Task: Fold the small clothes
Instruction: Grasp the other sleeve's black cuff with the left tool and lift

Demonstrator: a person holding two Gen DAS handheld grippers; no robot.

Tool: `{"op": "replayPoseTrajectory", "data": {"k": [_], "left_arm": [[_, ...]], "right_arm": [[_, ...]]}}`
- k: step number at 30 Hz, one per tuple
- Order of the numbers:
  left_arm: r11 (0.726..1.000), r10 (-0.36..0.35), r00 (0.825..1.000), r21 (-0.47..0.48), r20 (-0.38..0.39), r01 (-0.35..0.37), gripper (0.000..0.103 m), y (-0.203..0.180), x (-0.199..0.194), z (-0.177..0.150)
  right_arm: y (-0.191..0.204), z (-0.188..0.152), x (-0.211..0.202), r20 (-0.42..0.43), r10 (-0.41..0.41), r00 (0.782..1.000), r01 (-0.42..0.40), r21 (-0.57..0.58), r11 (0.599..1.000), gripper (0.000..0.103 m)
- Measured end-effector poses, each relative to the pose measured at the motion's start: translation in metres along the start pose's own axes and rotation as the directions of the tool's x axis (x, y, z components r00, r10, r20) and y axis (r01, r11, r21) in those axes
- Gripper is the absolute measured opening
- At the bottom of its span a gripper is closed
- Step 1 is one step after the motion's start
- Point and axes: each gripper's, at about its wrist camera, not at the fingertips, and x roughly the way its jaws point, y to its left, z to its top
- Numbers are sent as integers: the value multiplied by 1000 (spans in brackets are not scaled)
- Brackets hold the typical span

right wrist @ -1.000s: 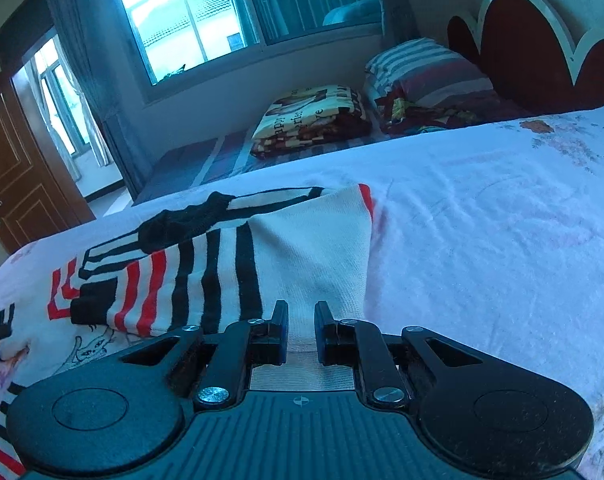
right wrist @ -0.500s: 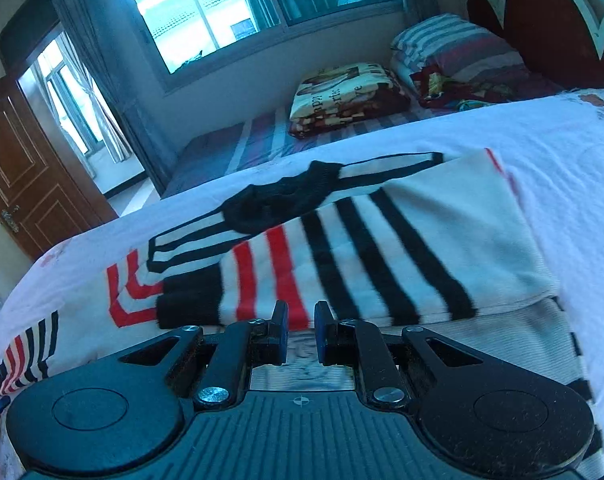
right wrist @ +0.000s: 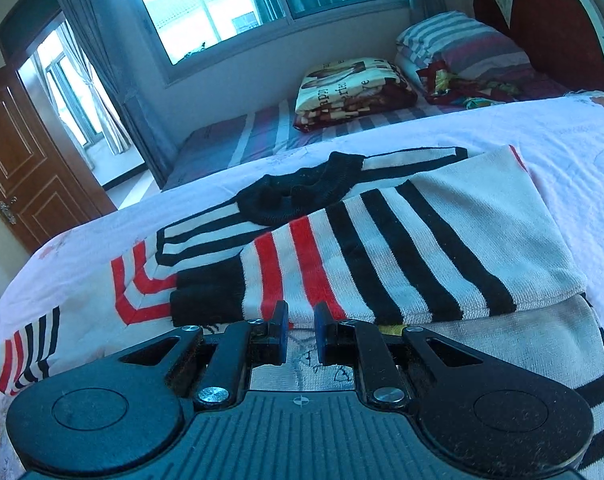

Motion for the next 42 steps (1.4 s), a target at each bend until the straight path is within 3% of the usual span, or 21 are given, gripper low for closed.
{"op": "replayPoseTrajectory", "data": {"k": [2, 4, 8, 10, 13, 19, 21, 23, 24, 25, 26, 29, 34, 36, 37, 39, 42], "left_arm": [[988, -29, 999, 150, -27, 32, 5, -45, 1, -19], [957, -60, 996, 279, -64, 76, 5, -92, 8, -40], [847, -137, 977, 492, -161, 200, 5, -188, 20, -104], [803, -167, 963, 538, -213, 259, 5, -226, 29, -136], [769, -180, 941, 555, -288, 317, 5, -264, 41, -184], [624, -102, 902, 679, -419, 386, 5, -313, 75, -267], [579, -40, 883, 709, -467, 401, 15, -317, 84, -294], [546, -19, 866, 721, -499, 427, 53, -311, 83, -314], [528, -44, 871, 728, -490, 437, 57, -302, 73, -316], [518, -59, 880, 739, -472, 431, 63, -298, 63, -316], [515, -71, 887, 745, -456, 424, 63, -293, 51, -313], [542, -100, 919, 754, -382, 372, 63, -267, 23, -286], [606, -12, 982, 780, -189, 157, 60, -196, -13, -227], [625, 49, 989, 776, -143, 82, 60, -173, -13, -210], [635, 82, 985, 770, -154, 68, 58, -165, -7, -202], [633, 111, 980, 772, -167, 60, 55, -160, 7, -195], [634, 107, 980, 771, -170, 64, 47, -158, 23, -187]], "right_arm": [[-4, 2, 2, 3, 11, 1000, -11, 12, 1000, 13], [-10, 5, 2, 9, 21, 1000, -21, 20, 1000, 13], [-26, 9, -2, 19, 36, 999, -37, 35, 999, 13], [-39, 11, -5, 23, 36, 999, -37, 52, 998, 13], [-62, 16, -11, 26, 36, 999, -38, 93, 995, 13], [-104, 27, -26, 42, 41, 998, -47, 139, 989, 13], [-115, 29, -28, 34, 57, 998, -62, 162, 985, 14], [-122, 30, -29, 29, 79, 996, -83, 181, 980, 14], [-124, 31, -29, 25, 82, 996, -85, 183, 979, 41], [-124, 31, -29, 25, 86, 996, -89, 182, 979, 90], [-123, 30, -32, 48, 92, 995, -99, 180, 979, 98], [-113, 30, -32, 70, 165, 984, -175, 156, 972, 97], [-103, 31, -7, 7, 231, 973, -227, 213, 950, 76], [-99, 31, 7, -16, 234, 972, -225, 222, 949, 63], [-96, 30, 13, -28, 229, 973, -217, 219, 951, 41], [-89, 30, 30, -81, 206, 975, -187, 197, 963, 6], [-77, 31, 35, -80, 166, 983, -155, 137, 978, 4]]}}
